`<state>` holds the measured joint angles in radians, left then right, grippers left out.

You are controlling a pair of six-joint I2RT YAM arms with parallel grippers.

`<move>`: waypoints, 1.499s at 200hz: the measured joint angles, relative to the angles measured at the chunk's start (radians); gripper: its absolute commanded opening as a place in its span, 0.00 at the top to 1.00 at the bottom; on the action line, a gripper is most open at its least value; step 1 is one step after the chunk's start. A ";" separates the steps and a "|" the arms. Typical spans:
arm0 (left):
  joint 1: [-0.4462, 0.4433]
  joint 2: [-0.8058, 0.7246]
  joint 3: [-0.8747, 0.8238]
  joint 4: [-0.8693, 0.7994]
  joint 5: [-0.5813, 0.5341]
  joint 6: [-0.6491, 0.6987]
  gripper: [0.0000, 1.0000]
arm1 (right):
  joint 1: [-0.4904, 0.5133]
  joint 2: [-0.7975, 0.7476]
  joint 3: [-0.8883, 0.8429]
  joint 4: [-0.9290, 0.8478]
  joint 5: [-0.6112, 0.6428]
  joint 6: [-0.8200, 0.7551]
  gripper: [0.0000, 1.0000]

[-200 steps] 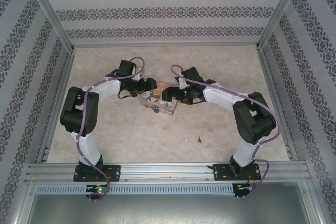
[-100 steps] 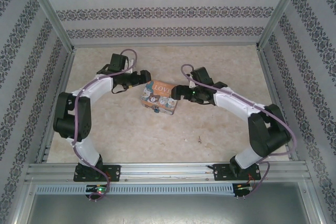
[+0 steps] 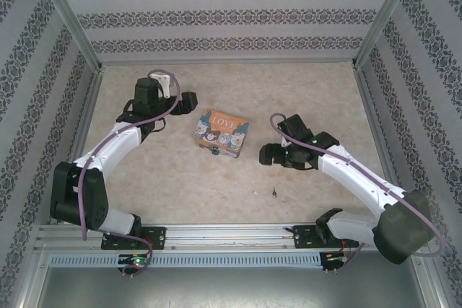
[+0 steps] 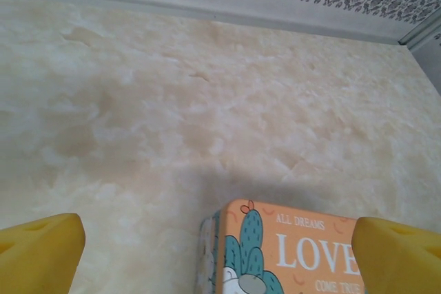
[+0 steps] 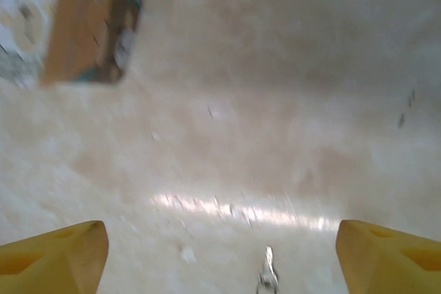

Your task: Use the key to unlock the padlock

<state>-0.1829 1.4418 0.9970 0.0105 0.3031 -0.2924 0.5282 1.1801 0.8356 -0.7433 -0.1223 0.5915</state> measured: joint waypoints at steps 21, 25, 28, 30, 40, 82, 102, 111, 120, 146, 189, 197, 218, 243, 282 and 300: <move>0.000 -0.019 -0.026 0.027 -0.016 0.049 0.01 | 0.039 -0.028 -0.059 -0.056 0.000 0.038 0.25; 0.000 -0.024 -0.029 0.030 -0.017 0.059 0.01 | 0.045 -0.030 -0.070 -0.066 -0.002 0.040 0.25; 0.000 -0.028 -0.033 0.032 -0.018 0.068 0.01 | 0.050 -0.032 -0.077 -0.071 -0.002 0.047 0.26; 0.000 -0.030 -0.034 0.033 -0.019 0.071 0.01 | 0.053 -0.032 -0.084 -0.076 -0.002 0.051 0.27; 0.000 -0.043 -0.045 0.039 -0.020 0.099 0.01 | 0.067 -0.033 -0.107 -0.091 -0.002 0.064 0.29; 0.000 -0.080 -0.101 0.081 -0.020 0.167 0.01 | 0.119 0.005 -0.134 -0.117 -0.009 0.100 0.38; 0.000 -0.080 -0.126 0.088 -0.020 0.181 0.01 | 0.138 0.054 -0.134 -0.117 -0.014 0.100 0.42; 0.000 -0.080 -0.135 0.091 -0.021 0.186 0.01 | 0.144 0.076 -0.134 -0.116 -0.017 0.101 0.44; 0.000 -0.080 -0.144 0.097 -0.021 0.191 0.01 | 0.145 0.097 -0.134 -0.114 -0.018 0.097 0.46; 0.001 -0.084 -0.180 0.122 -0.034 0.205 0.01 | 0.151 0.147 -0.129 -0.103 -0.018 0.090 0.51; 0.001 -0.084 -0.201 0.141 -0.050 0.216 0.01 | 0.151 0.214 -0.100 -0.077 -0.024 0.082 0.56; 0.001 -0.084 -0.201 0.146 -0.051 0.218 0.01 | 0.151 0.223 -0.096 -0.071 -0.024 0.079 0.57; 0.001 -0.084 -0.201 0.155 -0.053 0.221 0.01 | 0.151 0.244 -0.091 -0.061 -0.026 0.071 0.59; 0.001 -0.084 -0.201 0.156 -0.054 0.222 0.01 | 0.151 0.263 -0.091 -0.058 -0.031 0.064 0.61; 0.001 -0.083 -0.201 0.156 -0.054 0.222 0.01 | 0.151 0.269 -0.091 -0.056 -0.047 0.063 0.64; 0.001 -0.083 -0.201 0.156 -0.054 0.222 0.01 | 0.151 0.270 -0.091 -0.056 -0.051 0.063 0.65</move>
<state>-0.1818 1.3586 0.7956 0.1669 0.2489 -0.0700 0.6788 1.4502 0.7444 -0.7994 -0.1738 0.6548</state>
